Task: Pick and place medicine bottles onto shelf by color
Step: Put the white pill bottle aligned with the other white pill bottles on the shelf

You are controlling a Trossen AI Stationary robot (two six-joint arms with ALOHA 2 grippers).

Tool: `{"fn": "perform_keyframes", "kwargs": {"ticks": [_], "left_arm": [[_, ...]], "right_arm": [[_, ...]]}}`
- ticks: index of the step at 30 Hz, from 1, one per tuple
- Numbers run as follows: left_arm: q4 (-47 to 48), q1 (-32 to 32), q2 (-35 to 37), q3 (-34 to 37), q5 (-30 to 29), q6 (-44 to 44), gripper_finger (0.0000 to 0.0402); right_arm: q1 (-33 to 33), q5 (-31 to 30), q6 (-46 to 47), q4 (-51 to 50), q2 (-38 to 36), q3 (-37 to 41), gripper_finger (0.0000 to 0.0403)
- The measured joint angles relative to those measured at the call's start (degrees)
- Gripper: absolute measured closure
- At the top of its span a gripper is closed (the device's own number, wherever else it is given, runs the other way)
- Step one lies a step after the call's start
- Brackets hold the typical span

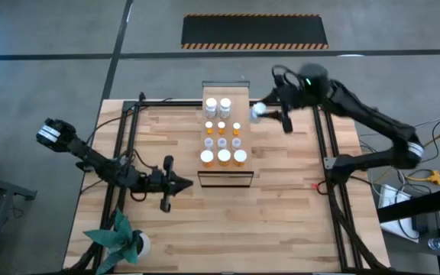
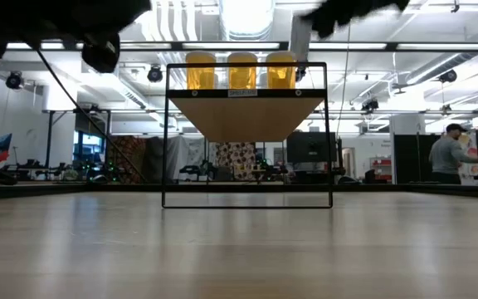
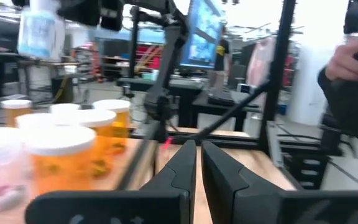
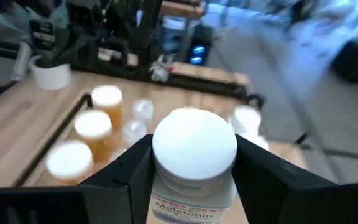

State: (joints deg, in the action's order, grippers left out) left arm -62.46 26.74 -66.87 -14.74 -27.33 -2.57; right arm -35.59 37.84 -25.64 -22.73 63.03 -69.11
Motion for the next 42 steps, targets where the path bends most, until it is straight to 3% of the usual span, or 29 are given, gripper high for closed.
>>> {"fn": "perform_keyframes", "kwargs": {"ticks": [3,8,17,27,42], "left_arm": [[-0.02,-2.52,0.04,0.0,0.5,0.0,0.0394],[-0.02,-5.92,0.04,0.0,1.67,0.0,0.0394],[0.01,-10.67,0.04,0.02,1.77,0.48,0.0394],[0.02,-11.78,0.05,0.02,1.99,1.7,0.0394],[0.01,-11.81,0.31,0.04,2.03,1.84,0.0394]], "right_arm": [[-8.76,13.58,-0.95,2.23,6.15,0.07,0.0227],[-13.76,20.15,-1.45,5.02,15.51,-1.22,0.0227],[-10.83,10.82,0.32,5.04,23.73,-6.29,0.0227],[-7.9,9.06,-5.13,5.63,25.12,-5.61,0.0227],[-6.89,5.25,-4.8,6.29,26.55,-5.59,0.0218]]}}
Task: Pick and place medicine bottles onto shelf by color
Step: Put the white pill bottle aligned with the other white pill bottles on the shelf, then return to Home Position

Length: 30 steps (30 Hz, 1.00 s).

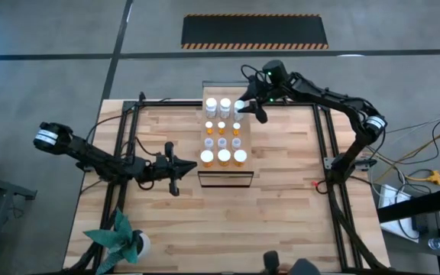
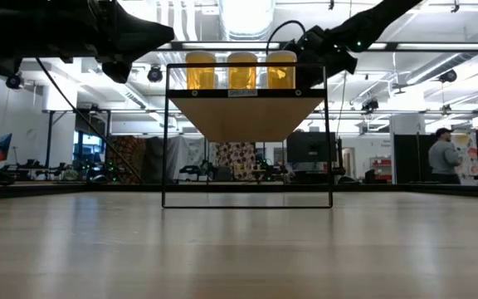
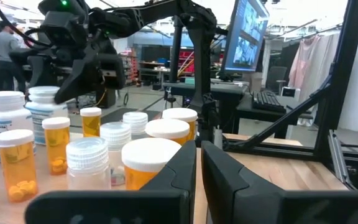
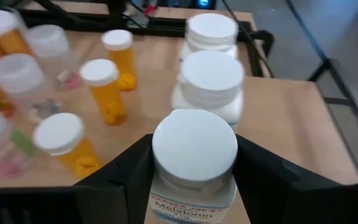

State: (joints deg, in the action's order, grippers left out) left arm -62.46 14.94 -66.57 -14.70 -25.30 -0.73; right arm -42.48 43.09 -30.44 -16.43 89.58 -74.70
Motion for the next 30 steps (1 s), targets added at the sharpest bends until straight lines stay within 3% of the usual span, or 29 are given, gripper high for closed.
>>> {"fn": "perform_keyframes", "kwargs": {"ticks": [3,14,22,26,30], "left_arm": [[0.0,0.02,0.0,0.0,0.0,-0.2,0.0394],[0.0,0.02,0.0,0.0,0.0,-0.34,0.0394],[0.19,-0.75,2.58,0.0,0.14,-0.62,0.0394],[5.3,-4.4,8.63,-0.02,7.39,1.04,0.0394],[16.76,-12.22,15.54,-1.13,15.99,-1.88,0.0394]], "right_arm": [[0.36,-2.64,0.36,0.46,-0.09,-0.02,0.0203],[0.38,-2.36,0.44,0.23,-0.39,0.0,0.017],[0.35,-3.2,1.06,-0.33,-4.46,0.0,0.0148],[0.35,-4.81,0.3,-2.43,-8.33,0.0,0.0143],[0.35,-9.7,-0.45,-6.58,-12.87,0.0,0.0161]]}}
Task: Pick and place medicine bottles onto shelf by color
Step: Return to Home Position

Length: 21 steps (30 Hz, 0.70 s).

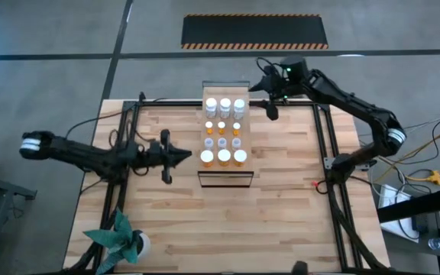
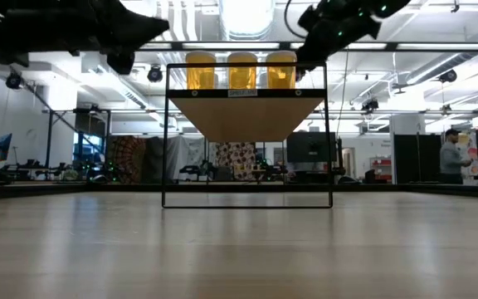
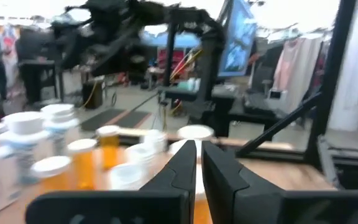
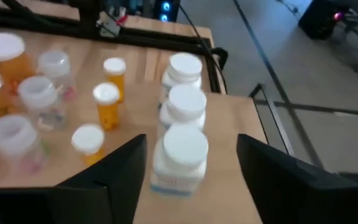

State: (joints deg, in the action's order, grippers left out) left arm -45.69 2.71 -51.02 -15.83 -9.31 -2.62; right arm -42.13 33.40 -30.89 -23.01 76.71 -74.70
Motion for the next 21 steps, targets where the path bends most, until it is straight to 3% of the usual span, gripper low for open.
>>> {"fn": "perform_keyframes", "kwargs": {"ticks": [4,11,16,21], "left_arm": [[8.08,-9.32,3.83,-1.42,9.51,-0.41,0.0394],[8.7,-25.24,4.0,-1.15,24.57,-0.13,0.0394],[8.48,-30.61,2.84,0.12,30.0,-0.05,0.0394],[7.03,-31.79,4.19,2.1,30.3,0.44,0.0394]], "right_arm": [[0.5,-0.45,-1.56,-1.05,-4.42,2.94,0.022],[2.12,-0.58,4.84,19.9,-13.09,22.2,0.0374],[2.14,-0.56,10.61,32.75,-20.35,36.4,0.039],[2.19,-3.83,15.77,42.24,-29.51,48.13,0.0394]]}}
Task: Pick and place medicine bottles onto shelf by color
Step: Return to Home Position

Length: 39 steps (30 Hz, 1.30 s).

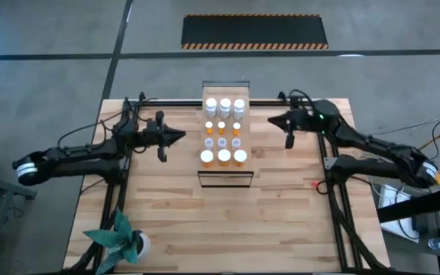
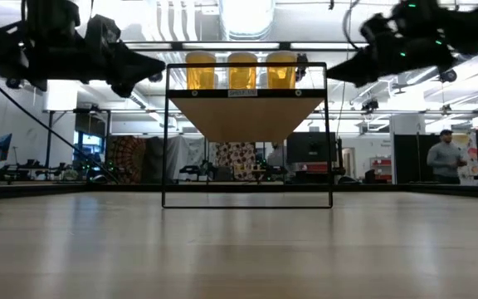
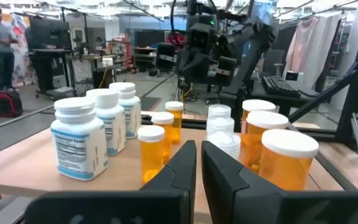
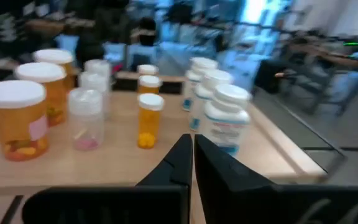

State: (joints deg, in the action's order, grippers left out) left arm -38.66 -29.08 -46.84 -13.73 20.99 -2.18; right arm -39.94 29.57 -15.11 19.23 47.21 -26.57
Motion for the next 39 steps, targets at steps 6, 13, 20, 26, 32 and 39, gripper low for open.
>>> {"fn": "perform_keyframes", "kwargs": {"ticks": [6,13,20,26,32,39], "left_arm": [[-3.18,-0.55,2.11,3.44,0.03,0.23,0.0394],[-6.02,-2.51,3.97,6.86,-0.08,-2.35,0.0394],[-6.16,-3.22,6.23,9.54,-0.2,-3.13,0.0394],[-8.22,-3.19,10.53,13.25,-0.22,-3.41,0.0394],[-5.08,-3.19,14.06,13.26,-0.3,-3.45,0.0394],[1.79,-3.39,18.23,13.3,-1.7,-2.98,0.0394]], "right_arm": [[0.1,-4.72,6.55,12.21,-9.75,12.04,0.0394],[5.97,-13.88,10.23,16.22,-17.41,20.83,0.0394],[13.03,-18.93,10.14,8.62,-25.65,24.45,0.0394],[13.49,-21.01,8.31,-15.43,-37.56,19.03,0.0394],[13.63,-20.55,7.36,-16.94,-47.22,21.02,0.0394],[14.24,-21.76,10.0,-19.28,-47.24,24.64,0.0394]]}}
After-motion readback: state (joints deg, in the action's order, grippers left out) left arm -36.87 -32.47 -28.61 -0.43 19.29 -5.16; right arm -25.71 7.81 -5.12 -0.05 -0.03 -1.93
